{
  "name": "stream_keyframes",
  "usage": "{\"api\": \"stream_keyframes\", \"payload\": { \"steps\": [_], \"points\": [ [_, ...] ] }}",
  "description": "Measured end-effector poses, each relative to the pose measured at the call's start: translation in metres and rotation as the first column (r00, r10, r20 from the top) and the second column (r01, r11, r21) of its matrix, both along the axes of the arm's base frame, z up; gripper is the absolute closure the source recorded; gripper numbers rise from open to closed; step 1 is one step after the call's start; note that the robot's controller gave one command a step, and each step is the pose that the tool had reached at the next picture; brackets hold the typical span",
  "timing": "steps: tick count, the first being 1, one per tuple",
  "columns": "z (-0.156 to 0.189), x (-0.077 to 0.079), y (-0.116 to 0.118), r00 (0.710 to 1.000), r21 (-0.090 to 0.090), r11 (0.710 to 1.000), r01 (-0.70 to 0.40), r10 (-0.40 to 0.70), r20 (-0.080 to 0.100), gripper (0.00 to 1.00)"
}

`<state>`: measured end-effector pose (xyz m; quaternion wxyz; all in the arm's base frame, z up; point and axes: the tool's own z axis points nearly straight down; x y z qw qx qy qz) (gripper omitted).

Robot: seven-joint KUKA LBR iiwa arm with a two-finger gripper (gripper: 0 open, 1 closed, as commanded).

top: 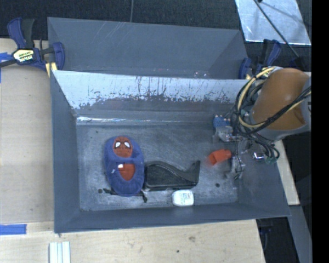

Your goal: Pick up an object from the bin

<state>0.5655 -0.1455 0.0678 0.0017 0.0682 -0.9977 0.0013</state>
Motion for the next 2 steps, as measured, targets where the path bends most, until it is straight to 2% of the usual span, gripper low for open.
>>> {"api": "stream_keyframes", "payload": {
  "steps": [1, 2],
  "points": [
    [0.003, 0.003, 0.005, 1.0, 0.002, 1.0, -0.006, 0.006, 0.006, 1.0],
    [0.153, -0.017, 0.02, 0.999, 0.0, 0.999, -0.044, 0.044, 0.014, 1.0]
  ]
}}
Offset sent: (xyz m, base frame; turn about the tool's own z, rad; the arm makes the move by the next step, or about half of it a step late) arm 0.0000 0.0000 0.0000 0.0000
